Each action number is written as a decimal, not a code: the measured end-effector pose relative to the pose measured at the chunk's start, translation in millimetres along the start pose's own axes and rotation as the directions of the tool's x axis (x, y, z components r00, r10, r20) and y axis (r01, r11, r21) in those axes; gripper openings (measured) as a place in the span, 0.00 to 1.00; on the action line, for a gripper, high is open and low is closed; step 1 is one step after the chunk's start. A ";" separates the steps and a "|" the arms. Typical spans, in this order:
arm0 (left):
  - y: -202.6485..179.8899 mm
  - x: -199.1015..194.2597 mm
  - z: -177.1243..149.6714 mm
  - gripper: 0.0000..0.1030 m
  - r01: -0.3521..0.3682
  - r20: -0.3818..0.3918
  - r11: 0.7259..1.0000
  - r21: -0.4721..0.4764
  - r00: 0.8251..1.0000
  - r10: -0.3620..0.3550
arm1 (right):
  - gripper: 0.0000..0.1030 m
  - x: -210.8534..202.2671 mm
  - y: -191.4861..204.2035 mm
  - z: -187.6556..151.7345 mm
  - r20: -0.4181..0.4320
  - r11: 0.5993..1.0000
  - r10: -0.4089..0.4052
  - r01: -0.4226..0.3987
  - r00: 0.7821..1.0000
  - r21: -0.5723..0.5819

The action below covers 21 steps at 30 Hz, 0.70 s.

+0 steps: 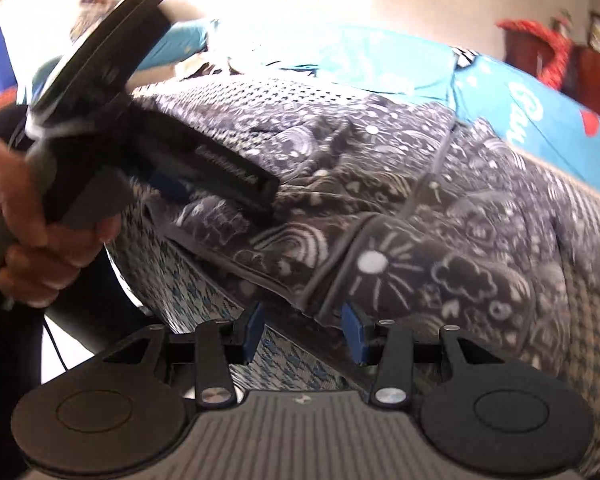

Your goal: Fold clothes

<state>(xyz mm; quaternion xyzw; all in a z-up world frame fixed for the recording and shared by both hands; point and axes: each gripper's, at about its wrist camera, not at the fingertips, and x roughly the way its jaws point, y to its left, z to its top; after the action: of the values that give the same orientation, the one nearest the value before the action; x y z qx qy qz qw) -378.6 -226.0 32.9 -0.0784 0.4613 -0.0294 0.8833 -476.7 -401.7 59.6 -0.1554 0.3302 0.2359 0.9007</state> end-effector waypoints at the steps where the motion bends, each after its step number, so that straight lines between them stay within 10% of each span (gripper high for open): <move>1: 0.3 0.1 0.2 1.00 0.001 0.000 1.000 -0.003 1.000 -0.001 | 0.42 2.3 3.6 0.4 -0.001 1.000 -0.012 0.012 1.000 -0.029; 11: 0.1 2.8 0.3 1.00 -0.006 -0.002 1.000 -0.009 1.000 0.006 | 0.41 27.4 5.4 4.5 -0.028 0.994 -0.090 0.088 0.996 -0.070; 21: 2.7 -2.9 1.9 1.00 -0.010 0.042 1.000 -0.023 0.999 0.011 | 0.19 25.5 1.6 3.8 -0.044 0.998 -0.034 0.032 0.998 -0.048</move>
<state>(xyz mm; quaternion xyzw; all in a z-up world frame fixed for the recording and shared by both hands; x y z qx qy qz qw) -378.8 -222.8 35.8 -0.0868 0.4434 -0.0178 0.8919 -458.5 -390.5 45.1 -0.1872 0.3421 0.2251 0.8929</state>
